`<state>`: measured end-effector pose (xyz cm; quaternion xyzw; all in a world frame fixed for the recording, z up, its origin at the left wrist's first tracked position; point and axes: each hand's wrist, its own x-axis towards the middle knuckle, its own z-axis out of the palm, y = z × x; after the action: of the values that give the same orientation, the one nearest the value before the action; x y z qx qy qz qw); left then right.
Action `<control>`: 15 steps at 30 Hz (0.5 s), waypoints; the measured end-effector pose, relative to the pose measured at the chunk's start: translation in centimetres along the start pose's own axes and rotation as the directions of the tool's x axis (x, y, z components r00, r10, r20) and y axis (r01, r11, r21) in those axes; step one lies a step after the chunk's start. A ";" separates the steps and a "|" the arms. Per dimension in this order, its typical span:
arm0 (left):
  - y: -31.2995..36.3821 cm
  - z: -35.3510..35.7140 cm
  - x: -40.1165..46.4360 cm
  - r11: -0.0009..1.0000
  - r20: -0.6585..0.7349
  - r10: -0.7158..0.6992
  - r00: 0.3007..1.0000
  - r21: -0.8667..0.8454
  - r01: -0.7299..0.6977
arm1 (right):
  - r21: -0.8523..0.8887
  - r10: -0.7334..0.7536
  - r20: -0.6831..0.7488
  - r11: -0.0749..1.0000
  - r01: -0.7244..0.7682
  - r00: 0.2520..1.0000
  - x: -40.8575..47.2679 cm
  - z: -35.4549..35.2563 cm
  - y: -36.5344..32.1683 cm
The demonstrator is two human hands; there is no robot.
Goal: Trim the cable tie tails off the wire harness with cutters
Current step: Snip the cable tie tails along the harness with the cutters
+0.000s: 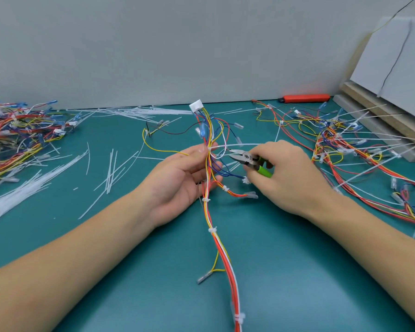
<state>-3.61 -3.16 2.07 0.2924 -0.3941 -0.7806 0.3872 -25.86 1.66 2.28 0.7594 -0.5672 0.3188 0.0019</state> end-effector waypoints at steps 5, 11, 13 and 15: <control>-0.1 -0.1 -0.1 0.998 0.054 0.021 0.998 0.050 -0.024 | -0.036 0.038 -0.024 0.999 -0.039 0.999 0.0 0.1 -0.2; -0.1 0.2 -0.4 0.994 0.125 0.011 0.992 0.104 -0.024 | -0.019 0.024 0.012 1.000 -0.023 1.000 -0.2 0.4 -1.0; -0.1 0.3 -0.4 0.994 0.117 0.009 0.993 0.105 -0.022 | -0.009 0.027 0.031 1.000 -0.027 0.999 -0.2 0.5 -1.0; -0.1 0.3 -0.4 0.993 0.114 0.017 0.993 0.116 -0.031 | -0.003 0.025 0.039 1.000 -0.025 0.999 -0.2 0.4 -0.9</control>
<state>-3.68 -2.63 2.18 0.2653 -0.4644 -0.7665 0.3555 -24.92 2.02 2.15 0.7583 -0.5770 0.3032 -0.0119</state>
